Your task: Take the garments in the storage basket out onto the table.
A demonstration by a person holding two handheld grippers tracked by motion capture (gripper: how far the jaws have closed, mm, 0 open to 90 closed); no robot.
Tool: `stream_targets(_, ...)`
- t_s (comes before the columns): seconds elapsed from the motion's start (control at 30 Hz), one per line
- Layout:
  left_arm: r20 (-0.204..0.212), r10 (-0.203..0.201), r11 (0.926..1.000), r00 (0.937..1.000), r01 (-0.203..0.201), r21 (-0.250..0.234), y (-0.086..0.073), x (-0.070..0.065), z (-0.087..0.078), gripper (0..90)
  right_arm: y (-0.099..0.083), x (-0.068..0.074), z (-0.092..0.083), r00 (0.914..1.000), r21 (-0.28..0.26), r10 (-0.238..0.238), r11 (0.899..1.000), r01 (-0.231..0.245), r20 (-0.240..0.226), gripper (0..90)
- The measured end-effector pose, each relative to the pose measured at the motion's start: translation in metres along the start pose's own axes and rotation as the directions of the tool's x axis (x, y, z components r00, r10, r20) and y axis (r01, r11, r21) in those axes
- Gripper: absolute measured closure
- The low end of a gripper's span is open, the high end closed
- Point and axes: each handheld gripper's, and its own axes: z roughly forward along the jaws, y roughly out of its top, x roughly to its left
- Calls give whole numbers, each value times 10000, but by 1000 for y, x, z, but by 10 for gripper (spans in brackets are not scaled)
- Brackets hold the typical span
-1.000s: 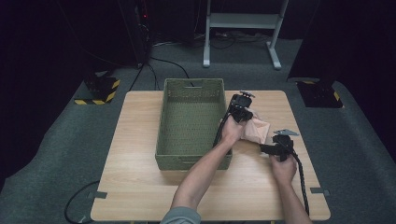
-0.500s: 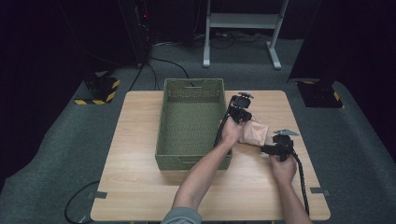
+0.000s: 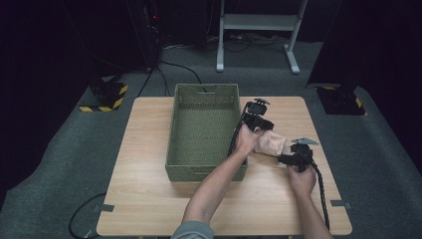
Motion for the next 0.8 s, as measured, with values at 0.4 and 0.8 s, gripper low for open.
stream_targets(0.4,-704,353,9994,9969,-350,42,1,-4,-2,71,0,0,0,10000,2,0,10000,0,-7,145)
stream_targets(0.8,-426,742,9969,9963,-753,-249,1,-3,-17,44,0,0,0,10000,-4,26,10000,-26,5,146)
